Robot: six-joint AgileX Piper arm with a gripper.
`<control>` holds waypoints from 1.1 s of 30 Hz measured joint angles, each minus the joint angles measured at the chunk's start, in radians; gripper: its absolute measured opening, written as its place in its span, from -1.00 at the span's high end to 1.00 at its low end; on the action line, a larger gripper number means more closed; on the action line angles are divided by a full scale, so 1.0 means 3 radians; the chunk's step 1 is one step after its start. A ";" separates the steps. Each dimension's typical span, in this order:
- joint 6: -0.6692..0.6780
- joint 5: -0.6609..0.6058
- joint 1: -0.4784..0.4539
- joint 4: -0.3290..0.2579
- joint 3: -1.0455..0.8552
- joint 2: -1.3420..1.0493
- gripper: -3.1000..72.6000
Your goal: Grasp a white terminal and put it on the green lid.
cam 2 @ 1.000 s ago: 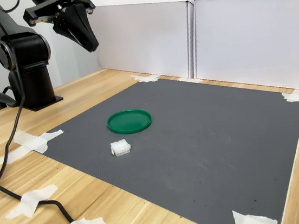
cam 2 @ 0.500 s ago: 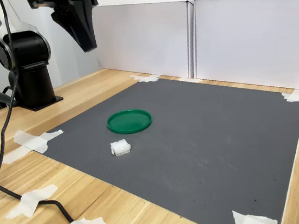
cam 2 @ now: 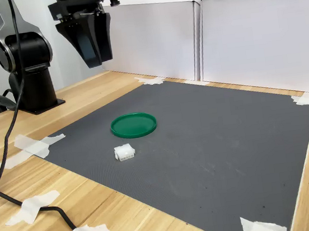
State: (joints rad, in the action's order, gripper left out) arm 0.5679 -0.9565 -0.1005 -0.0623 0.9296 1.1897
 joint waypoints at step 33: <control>0.1671 -0.0156 -0.0779 -0.0202 0.0662 0.1130 -0.89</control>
State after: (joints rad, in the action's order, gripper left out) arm 1.0694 -1.0034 -0.3341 -0.1229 1.1281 1.5286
